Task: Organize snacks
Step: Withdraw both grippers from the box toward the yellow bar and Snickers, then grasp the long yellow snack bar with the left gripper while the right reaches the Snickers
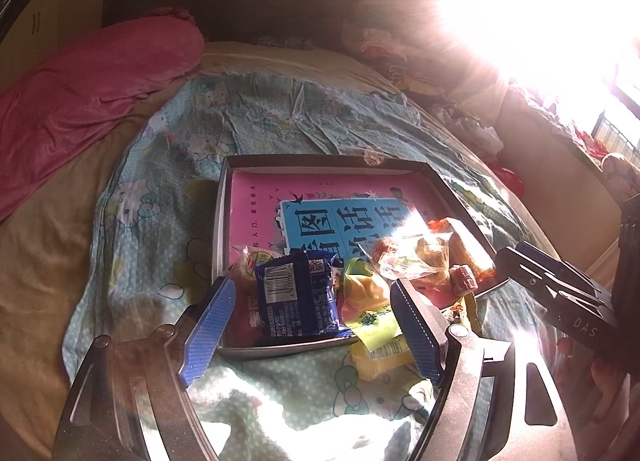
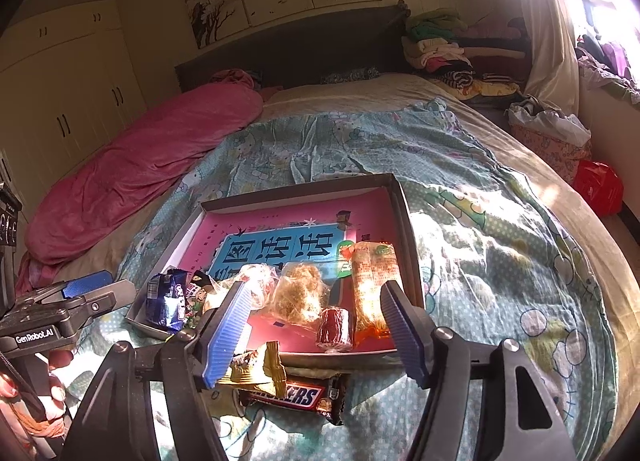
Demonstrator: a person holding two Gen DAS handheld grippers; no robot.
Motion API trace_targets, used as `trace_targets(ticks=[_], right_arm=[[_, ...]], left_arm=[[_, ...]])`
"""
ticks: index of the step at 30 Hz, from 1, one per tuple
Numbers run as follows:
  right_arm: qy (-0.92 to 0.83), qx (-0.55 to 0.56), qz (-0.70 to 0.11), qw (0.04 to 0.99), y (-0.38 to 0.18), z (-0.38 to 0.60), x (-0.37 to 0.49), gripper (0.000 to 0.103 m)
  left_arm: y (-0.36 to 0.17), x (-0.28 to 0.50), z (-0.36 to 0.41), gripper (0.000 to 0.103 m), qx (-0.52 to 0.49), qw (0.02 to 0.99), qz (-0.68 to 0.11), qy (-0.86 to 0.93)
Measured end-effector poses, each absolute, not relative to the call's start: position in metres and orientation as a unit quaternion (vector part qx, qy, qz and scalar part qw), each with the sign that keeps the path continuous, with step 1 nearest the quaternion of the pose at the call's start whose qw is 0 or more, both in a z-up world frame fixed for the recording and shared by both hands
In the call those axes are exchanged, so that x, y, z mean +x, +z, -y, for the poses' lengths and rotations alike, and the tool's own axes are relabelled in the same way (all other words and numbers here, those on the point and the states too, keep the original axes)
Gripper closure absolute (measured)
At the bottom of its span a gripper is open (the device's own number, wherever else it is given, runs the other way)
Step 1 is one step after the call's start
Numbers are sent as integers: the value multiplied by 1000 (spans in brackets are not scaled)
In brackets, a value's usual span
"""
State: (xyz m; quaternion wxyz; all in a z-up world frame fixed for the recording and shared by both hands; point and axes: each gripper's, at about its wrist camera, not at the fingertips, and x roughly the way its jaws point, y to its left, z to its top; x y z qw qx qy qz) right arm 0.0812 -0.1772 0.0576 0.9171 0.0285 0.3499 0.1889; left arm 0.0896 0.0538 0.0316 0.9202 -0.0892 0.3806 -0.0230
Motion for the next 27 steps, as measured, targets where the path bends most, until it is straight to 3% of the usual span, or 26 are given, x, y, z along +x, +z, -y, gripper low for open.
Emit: trace_targets(ticks=[27], right_arm=[[194, 13, -365, 910, 56, 191, 49, 33]], left_arm=[[27, 68, -18, 22, -50, 910, -404, -75]])
